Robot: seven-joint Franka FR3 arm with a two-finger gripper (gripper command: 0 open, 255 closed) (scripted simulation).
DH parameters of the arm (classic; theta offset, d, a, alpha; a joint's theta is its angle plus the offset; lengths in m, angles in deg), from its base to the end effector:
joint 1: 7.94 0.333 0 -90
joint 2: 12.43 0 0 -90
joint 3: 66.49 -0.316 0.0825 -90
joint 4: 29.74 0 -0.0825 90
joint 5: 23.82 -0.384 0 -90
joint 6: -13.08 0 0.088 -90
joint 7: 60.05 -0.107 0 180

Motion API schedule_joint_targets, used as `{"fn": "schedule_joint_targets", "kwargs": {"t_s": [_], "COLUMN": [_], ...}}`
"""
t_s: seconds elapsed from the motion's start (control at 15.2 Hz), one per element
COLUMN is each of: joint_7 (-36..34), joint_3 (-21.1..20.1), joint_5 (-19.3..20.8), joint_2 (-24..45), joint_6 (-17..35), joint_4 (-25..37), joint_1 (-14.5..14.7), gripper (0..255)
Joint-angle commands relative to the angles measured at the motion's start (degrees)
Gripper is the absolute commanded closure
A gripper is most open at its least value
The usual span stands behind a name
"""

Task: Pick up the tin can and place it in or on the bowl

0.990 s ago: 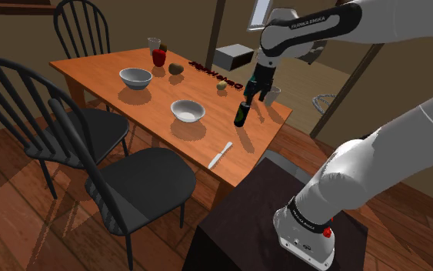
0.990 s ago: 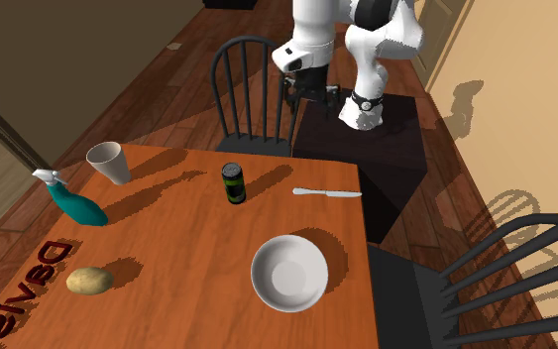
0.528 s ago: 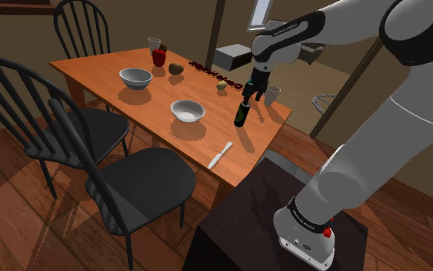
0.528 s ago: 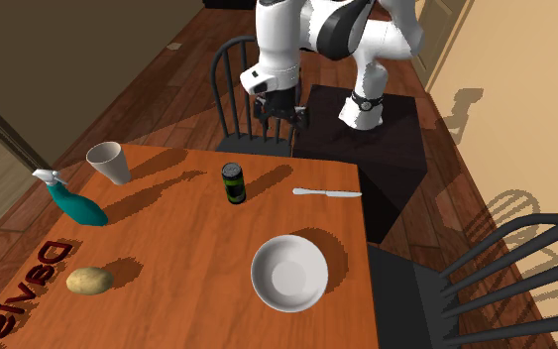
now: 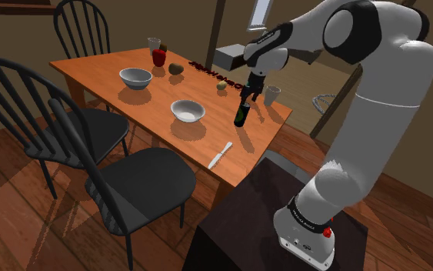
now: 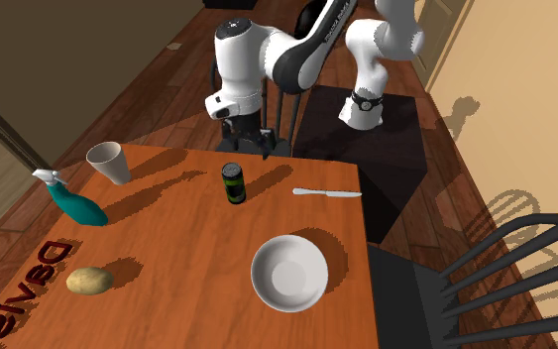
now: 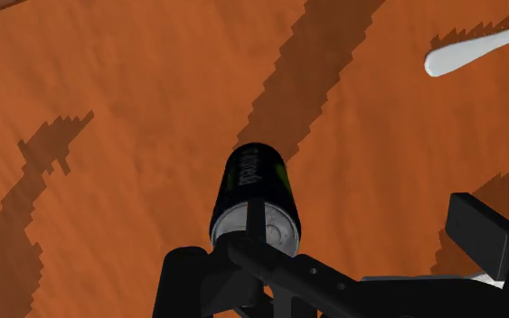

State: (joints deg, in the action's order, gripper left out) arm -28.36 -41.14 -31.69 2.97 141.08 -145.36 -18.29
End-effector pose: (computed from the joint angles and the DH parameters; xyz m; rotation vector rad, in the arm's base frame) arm 0.4860 -0.3345 0.3289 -3.1265 0.2247 0.0358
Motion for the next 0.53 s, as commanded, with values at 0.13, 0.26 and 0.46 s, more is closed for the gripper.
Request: {"fn": "schedule_joint_targets", "kwargs": {"t_s": [0.13,0.26,0.46], "joint_7": [4.3,5.6,6.0], "joint_3": [-1.1,-1.8,-2.2], "joint_5": [-4.7,-6.2,-6.9], "joint_2": [9.0,12.4,13.8], "joint_6": [0.6,0.5,2.2], "joint_4": [8.3,12.0,11.6], "joint_1": [-3.7,-5.4,-5.7], "gripper": [0,0,0]}}
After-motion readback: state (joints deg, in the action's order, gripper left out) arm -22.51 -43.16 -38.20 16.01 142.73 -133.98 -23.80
